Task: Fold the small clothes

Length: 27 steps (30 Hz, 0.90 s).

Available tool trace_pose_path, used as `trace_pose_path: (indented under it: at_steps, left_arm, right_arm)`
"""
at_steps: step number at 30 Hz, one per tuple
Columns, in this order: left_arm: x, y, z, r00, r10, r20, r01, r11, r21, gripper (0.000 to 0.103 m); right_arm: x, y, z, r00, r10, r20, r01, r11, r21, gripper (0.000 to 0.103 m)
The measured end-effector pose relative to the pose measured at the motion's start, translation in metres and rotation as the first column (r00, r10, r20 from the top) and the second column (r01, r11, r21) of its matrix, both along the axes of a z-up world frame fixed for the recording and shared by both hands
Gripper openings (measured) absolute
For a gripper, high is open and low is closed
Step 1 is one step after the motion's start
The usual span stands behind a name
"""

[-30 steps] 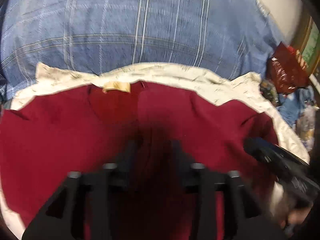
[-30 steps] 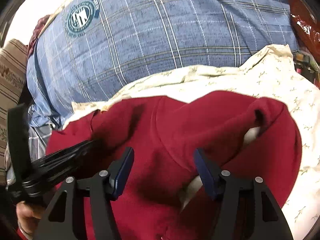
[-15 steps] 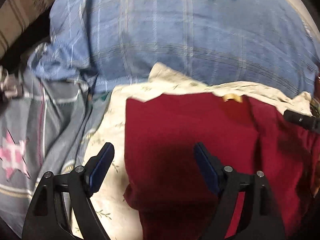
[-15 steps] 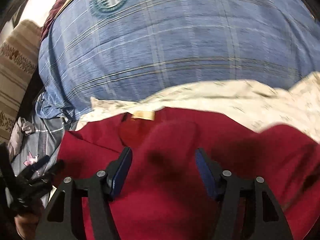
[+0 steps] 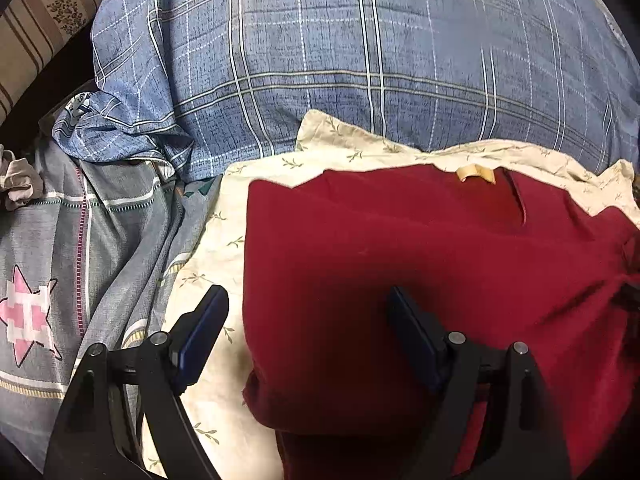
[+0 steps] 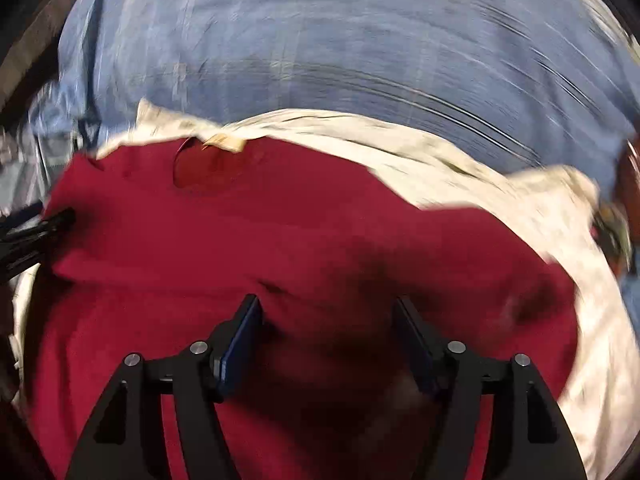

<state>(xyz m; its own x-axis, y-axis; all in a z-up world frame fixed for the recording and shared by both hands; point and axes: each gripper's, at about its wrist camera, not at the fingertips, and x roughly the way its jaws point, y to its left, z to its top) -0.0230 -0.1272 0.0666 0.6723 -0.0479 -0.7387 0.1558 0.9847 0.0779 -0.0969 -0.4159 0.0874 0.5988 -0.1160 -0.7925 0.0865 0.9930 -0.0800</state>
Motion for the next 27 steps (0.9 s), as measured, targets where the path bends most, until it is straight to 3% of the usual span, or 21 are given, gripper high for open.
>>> trace_pose_path:
  at_steps: [5,8,10,11,12,13,15,22,25,27]
  left_arm:
    - [-0.002,-0.001,-0.001,1.000,-0.004,0.002,0.004,1.000,0.005,0.082]
    - [-0.002,0.000,-0.002,1.000,-0.001,-0.003,0.001,1.000,0.009,0.082]
    - [0.001,0.001,-0.003,1.000,0.009,-0.007,-0.009,1.000,0.010,0.082]
    - [0.002,0.003,-0.003,1.000,0.013,-0.007,-0.013,1.000,0.008,0.082]
    - [0.003,0.004,-0.004,1.000,0.017,-0.007,-0.017,1.000,0.006,0.082]
    - [0.004,0.005,-0.004,1.000,0.022,-0.007,-0.022,1.000,0.005,0.082]
    - [0.005,0.008,-0.003,1.000,0.029,-0.003,-0.029,1.000,-0.002,0.082]
    - [0.007,0.015,0.002,0.994,0.093,0.064,-0.093,0.996,-0.012,0.082]
    - [0.010,0.014,-0.005,0.992,0.111,0.055,-0.111,0.994,0.012,0.082]
    - [0.012,0.013,-0.007,0.993,0.112,0.048,-0.113,0.993,0.023,0.082]
  right_arm:
    - [-0.010,-0.039,0.027,0.993,-0.062,0.101,0.042,0.981,0.189,0.072]
    - [0.014,-0.042,0.027,0.992,-0.053,0.110,0.033,0.983,0.182,0.073]
    - [0.034,-0.039,0.017,0.997,-0.034,0.067,0.023,0.989,0.149,0.068]
    - [0.040,-0.036,0.010,0.999,-0.017,0.038,0.012,0.991,0.134,0.062]
    - [0.046,-0.034,0.001,1.000,-0.012,0.003,0.012,0.993,0.116,0.026]
    - [0.049,-0.034,-0.007,1.000,-0.008,-0.030,0.012,0.994,0.105,0.008]
    - [0.046,-0.030,-0.010,0.999,0.016,-0.027,-0.013,0.994,0.107,0.006]
    - [0.052,-0.020,0.045,0.983,0.057,0.172,-0.070,0.995,0.066,0.006]
    - [0.069,-0.023,0.036,0.981,0.041,0.192,-0.049,0.998,0.039,0.006]
    - [0.081,-0.029,0.016,0.989,0.010,0.150,-0.013,1.000,0.017,0.007]
